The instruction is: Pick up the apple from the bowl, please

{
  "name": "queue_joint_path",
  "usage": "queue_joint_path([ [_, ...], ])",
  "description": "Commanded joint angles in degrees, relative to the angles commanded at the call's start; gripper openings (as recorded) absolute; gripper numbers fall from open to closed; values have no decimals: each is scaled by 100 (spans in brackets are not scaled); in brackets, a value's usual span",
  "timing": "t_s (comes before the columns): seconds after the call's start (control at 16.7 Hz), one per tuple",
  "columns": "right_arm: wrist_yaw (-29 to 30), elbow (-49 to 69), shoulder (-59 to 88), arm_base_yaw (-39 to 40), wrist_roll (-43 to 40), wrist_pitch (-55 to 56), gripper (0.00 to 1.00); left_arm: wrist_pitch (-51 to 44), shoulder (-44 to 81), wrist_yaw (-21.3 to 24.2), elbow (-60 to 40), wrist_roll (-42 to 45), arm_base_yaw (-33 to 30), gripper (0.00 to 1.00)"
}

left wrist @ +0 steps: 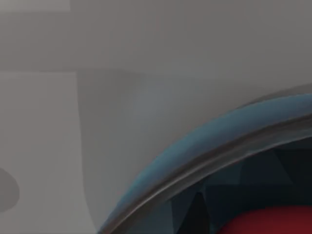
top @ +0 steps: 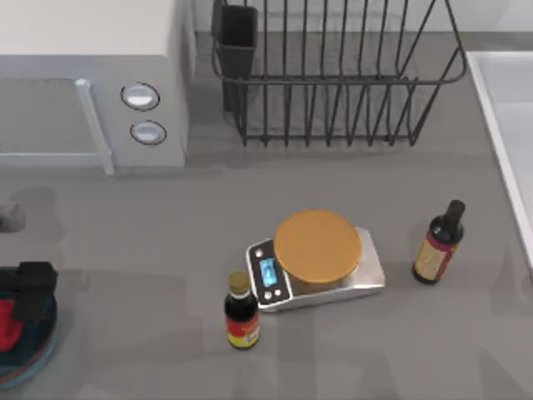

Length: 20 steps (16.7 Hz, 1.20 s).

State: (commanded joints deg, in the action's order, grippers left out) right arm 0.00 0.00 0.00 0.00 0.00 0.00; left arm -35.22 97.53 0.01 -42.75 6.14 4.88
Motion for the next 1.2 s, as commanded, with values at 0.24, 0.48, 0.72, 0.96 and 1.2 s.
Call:
queue_joint_path([
  [0.24,0,0,0,0,0,0,100,0,0,0,0,0,0,47],
  [0.48,0,0,0,0,0,0,100,0,0,0,0,0,0,17],
  [0.72,0,0,0,0,0,0,100,0,0,0,0,0,0,0],
  [0.96,0,0,0,0,0,0,100,0,0,0,0,0,0,0],
  [1.2,0,0,0,0,0,0,100,-499,-554,-60,-209,-51,-21,0],
])
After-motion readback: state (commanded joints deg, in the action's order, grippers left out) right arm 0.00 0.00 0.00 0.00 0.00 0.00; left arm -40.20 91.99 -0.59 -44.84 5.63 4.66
